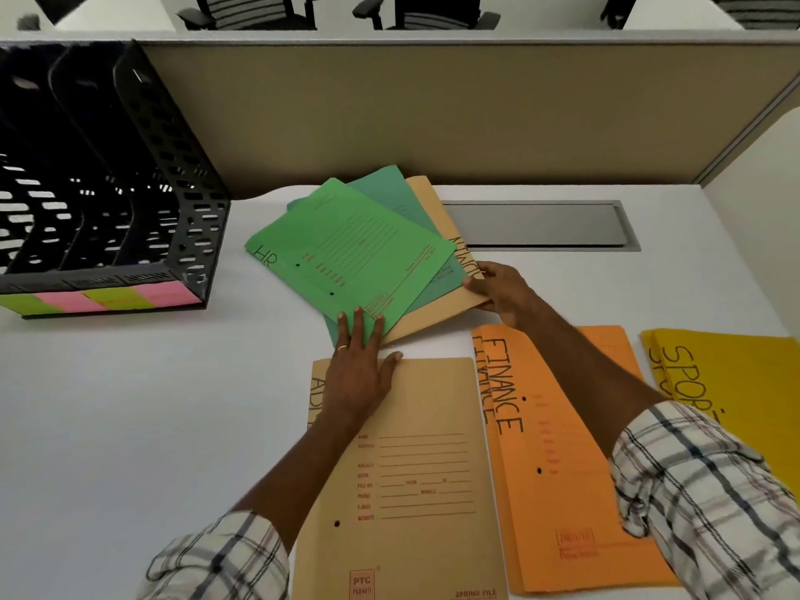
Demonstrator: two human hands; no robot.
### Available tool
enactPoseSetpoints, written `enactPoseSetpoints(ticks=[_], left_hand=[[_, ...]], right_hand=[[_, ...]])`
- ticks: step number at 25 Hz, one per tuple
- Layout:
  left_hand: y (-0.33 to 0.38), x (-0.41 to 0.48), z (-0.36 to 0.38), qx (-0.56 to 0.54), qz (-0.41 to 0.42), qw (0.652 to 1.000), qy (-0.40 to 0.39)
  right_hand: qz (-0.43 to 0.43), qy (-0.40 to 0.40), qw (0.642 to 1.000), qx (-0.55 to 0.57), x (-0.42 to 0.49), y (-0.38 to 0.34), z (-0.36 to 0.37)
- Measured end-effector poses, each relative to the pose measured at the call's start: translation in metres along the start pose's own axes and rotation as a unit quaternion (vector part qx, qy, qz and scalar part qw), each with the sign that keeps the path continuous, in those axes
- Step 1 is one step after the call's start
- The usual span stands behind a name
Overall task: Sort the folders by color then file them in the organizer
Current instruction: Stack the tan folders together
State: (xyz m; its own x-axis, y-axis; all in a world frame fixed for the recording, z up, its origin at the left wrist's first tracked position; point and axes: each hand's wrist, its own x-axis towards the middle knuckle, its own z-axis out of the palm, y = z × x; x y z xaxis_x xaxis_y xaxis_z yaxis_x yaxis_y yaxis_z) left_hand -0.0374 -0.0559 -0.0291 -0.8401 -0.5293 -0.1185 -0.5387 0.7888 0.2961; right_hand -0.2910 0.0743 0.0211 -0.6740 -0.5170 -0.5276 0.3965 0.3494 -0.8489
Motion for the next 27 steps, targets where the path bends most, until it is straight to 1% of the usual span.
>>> enactPoseSetpoints(ticks=[3, 5, 10, 14, 17, 20, 22, 24, 25, 26, 27], left_hand=[[-0.002, 0.002, -0.002, -0.009, -0.007, 1.000, 0.010], [-0.004, 0.004, -0.006, -0.008, -0.011, 1.000, 0.015], [-0.014, 0.004, -0.011, 0.020, -0.013, 1.000, 0.019], [-0.016, 0.002, -0.014, 0.029, -0.012, 0.999, -0.004], [-0.010, -0.002, -0.021, 0.007, -0.007, 1.000, -0.016], [0.008, -0.011, -0.028, -0.070, 0.002, 0.998, -0.003], [0.027, -0.020, -0.035, -0.158, 0.018, 0.987, 0.016], [0.047, -0.028, -0.043, -0.288, 0.033, 0.957, 0.027], [0.058, -0.031, -0.048, -0.345, 0.033, 0.938, 0.016], [0.067, -0.034, -0.052, -0.380, 0.025, 0.925, -0.006], [0.076, -0.037, -0.055, -0.392, 0.008, 0.920, -0.030]], right_hand=[[-0.007, -0.018, 0.998, 0.061, -0.009, -0.002, -0.004], [-0.021, -0.009, 0.997, 0.076, -0.014, -0.007, -0.011], [-0.049, 0.053, 0.993, 0.093, -0.036, -0.015, -0.047], [-0.056, 0.100, 0.986, 0.119, -0.066, -0.010, -0.091], [-0.063, 0.116, 0.981, 0.140, -0.094, -0.004, -0.119], [-0.074, 0.119, 0.977, 0.160, -0.121, 0.000, -0.139], [-0.079, 0.125, 0.975, 0.168, -0.139, 0.003, -0.149], [-0.084, 0.124, 0.974, 0.169, -0.155, 0.007, -0.156], [-0.086, 0.121, 0.974, 0.169, -0.162, 0.008, -0.158], [-0.091, 0.118, 0.975, 0.168, -0.170, 0.010, -0.159], [-0.095, 0.115, 0.975, 0.165, -0.177, 0.011, -0.160]])
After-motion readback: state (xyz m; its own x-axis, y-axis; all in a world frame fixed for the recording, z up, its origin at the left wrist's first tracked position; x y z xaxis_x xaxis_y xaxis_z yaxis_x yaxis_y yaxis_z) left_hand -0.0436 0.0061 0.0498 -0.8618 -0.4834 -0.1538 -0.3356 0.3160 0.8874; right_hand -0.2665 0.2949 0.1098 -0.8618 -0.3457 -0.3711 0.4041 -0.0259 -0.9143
